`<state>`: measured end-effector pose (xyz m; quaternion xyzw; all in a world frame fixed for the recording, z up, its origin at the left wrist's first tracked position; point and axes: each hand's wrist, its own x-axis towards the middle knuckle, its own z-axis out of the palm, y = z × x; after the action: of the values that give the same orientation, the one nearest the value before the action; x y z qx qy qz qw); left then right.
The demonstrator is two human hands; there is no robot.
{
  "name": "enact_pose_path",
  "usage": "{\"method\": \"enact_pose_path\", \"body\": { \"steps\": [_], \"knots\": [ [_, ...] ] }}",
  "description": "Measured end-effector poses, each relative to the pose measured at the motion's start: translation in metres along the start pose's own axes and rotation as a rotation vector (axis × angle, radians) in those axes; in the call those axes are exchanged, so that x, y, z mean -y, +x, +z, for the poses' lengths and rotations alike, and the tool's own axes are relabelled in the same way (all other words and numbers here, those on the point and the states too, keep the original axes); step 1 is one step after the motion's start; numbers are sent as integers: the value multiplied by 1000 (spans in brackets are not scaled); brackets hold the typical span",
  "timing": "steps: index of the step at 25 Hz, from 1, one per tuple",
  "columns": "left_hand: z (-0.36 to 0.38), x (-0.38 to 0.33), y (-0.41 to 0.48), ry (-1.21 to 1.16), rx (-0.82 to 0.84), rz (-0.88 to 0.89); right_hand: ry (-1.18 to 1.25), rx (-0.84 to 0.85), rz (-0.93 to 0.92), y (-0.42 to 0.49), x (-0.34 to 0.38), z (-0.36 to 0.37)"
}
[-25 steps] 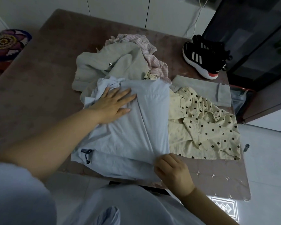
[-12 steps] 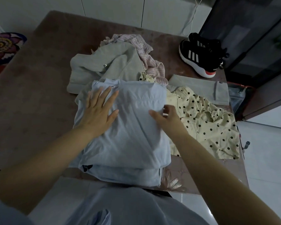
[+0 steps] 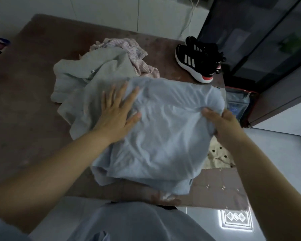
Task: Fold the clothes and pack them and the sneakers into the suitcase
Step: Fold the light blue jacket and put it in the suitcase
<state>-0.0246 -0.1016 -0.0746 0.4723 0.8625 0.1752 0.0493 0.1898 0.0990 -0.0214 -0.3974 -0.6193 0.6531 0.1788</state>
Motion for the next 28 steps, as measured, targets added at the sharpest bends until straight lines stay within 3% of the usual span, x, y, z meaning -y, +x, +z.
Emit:
{"method": "enact_pose_path", "body": {
  "steps": [3, 6, 8, 11, 15, 18, 20, 22, 25, 28],
  "knots": [
    [19, -65, 17, -39, 29, 232, -170, -249, 52, 24, -15, -64],
    [62, -121, 24, 78, 245, 351, -387, -353, 228, 45, -50, -100],
    [94, -132, 26, 174, 393, 306, -434, -261, 334, 43, -71, -110],
    [116, -123, 26, 238, 410, 267, -295, -80, 343, 35, -91, -118],
    [115, -126, 25, 276, 437, 259, -454, -12, 328, 62, -104, -134],
    [103, -141, 29, 222, 429, 264, -152, -21, 351, 92, -91, -144],
    [94, -155, 31, 167, 471, 378, -79, 0, 385, 113, -76, -147],
    [98, -159, 32, 191, 516, 499, -180, 24, 407, 131, -69, -147],
    [114, -148, 31, 253, 572, 518, -435, 130, 380, 151, -52, -145],
    [125, -140, 25, 285, 426, 579, -650, 310, 428, 167, -31, -139]
  ]
}}
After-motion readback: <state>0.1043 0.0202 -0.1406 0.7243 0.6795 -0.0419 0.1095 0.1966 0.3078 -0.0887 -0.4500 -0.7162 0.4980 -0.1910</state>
